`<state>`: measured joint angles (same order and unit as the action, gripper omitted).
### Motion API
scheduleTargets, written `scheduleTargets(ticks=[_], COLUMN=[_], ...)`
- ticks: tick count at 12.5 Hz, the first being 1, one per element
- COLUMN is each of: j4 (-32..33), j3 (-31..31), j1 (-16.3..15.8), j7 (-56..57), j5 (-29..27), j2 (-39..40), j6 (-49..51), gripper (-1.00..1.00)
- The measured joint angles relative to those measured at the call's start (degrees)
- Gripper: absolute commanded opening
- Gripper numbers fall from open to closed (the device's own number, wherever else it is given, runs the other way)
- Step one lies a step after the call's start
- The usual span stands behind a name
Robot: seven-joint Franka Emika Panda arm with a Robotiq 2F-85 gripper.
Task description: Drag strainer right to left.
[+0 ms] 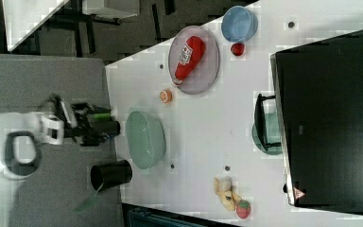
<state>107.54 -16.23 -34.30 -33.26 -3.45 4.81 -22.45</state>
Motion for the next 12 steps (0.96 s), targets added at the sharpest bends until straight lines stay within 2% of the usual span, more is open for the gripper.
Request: scheduleTargets(ticks=[3,6,8,9,12], j4=[-4.87,-5.04,-4.53,-4.08,-2.74], j3=[-12.90,-21.04,-22.83,-22.66,-17.09], j1=[2.83,8.11,10.31,10.25,9.37], j7=[15.72,23.91,26.83,27.30,28.80], j5=[4.27,10.93,10.75,10.66,12.10], j2=[-9.43,-15.67,-16.03,-15.74,-12.90], j6=[6.27,8.30,9.26,9.25,10.01], gripper=[1.00,1.00,1.00,1.00,1.00])
